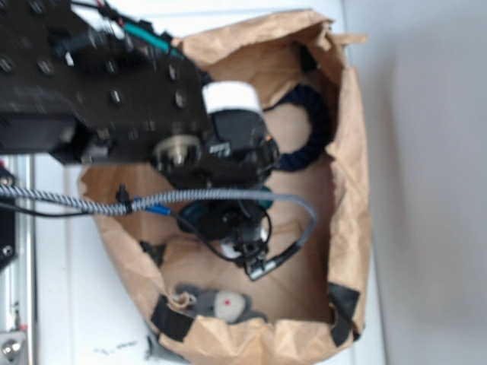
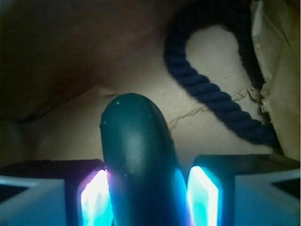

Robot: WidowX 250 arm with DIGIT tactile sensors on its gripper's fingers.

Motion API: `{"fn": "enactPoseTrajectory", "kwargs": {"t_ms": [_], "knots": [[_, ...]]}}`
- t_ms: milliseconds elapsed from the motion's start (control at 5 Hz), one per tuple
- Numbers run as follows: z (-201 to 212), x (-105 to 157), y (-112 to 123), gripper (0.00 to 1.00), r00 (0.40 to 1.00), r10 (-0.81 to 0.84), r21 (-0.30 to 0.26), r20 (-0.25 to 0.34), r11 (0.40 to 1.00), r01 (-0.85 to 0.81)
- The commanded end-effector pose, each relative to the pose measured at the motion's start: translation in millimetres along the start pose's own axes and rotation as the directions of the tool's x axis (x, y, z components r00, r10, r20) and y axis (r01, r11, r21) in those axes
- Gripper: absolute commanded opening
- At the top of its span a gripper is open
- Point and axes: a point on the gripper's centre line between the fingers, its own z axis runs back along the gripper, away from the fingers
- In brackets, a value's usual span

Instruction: Grab the plastic pickle.

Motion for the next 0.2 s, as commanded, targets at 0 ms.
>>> {"fn": "enactPoseTrajectory", "kwargs": {"t_ms": [0], "knots": [[60.5,6.8,-4.5,0.0,0.991,-0.129,0.069,0.047,0.99,0.125]]}}
